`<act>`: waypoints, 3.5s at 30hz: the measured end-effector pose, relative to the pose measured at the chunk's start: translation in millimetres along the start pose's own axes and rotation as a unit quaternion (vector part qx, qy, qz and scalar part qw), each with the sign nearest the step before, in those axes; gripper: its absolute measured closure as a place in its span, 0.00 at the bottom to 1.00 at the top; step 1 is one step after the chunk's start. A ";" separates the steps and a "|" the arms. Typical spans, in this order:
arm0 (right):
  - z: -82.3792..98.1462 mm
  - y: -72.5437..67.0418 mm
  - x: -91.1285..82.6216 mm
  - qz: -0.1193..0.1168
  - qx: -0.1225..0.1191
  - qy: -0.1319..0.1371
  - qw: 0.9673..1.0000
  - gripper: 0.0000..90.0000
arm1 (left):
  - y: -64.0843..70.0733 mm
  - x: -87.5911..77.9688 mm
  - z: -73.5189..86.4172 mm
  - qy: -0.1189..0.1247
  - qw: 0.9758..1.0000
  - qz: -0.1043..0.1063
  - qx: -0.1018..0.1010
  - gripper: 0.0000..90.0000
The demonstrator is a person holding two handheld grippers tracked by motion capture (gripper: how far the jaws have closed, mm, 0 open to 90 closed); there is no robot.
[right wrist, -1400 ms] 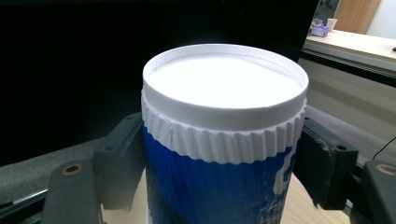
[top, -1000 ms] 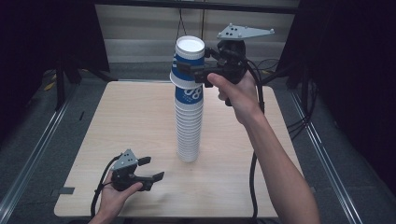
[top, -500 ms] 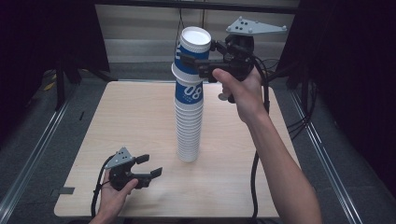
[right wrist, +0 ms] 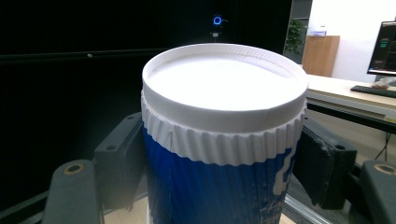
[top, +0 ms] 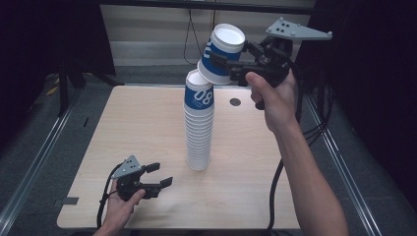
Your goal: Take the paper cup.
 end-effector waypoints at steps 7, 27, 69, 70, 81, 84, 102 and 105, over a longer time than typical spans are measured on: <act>9.3 12.0 -29.0 0.024 0.003 -0.001 1.000 0.29 | 1.5 2.4 -1.7 -0.001 1.000 0.007 -0.008 0.24; 85.8 -1.0 -66.0 0.007 0.011 -0.050 0.999 0.29 | 23.5 0.7 -25.5 0.013 0.996 0.080 0.032 0.18; 250.1 -47.3 -21.7 -0.176 0.089 -0.078 0.977 0.30 | 62.0 36.7 -51.8 -0.005 0.983 0.164 0.078 0.17; 250.9 -47.7 -21.8 -0.177 0.092 -0.078 0.977 0.29 | 62.4 37.7 -51.4 -0.007 0.984 0.162 0.079 0.17; 262.8 -59.1 -11.2 -0.194 0.098 -0.084 0.973 0.30 | 68.2 42.3 -48.5 -0.017 0.982 0.163 0.094 0.17; 264.3 -62.3 -8.9 -0.198 0.097 -0.085 0.972 0.30 | 69.0 43.9 -47.2 -0.023 0.981 0.162 0.099 0.17; 263.5 -69.2 -4.8 -0.201 0.094 -0.081 0.972 0.30 | 70.2 48.1 -43.8 -0.008 0.982 0.160 0.099 0.17; 264.0 -70.1 -4.1 -0.202 0.094 -0.082 0.971 0.30 | 70.9 50.6 -42.8 -0.012 0.983 0.154 0.095 0.16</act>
Point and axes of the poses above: each handheld gripper's, and its own axes: x roughly forward along the jaws, z roughly out of its underside, y roughly to its right, the point moved 4 cm from there along x, roughly forward along the jaws, and after that the axes turned 3 degrees about -y, right-handed, at the moved point
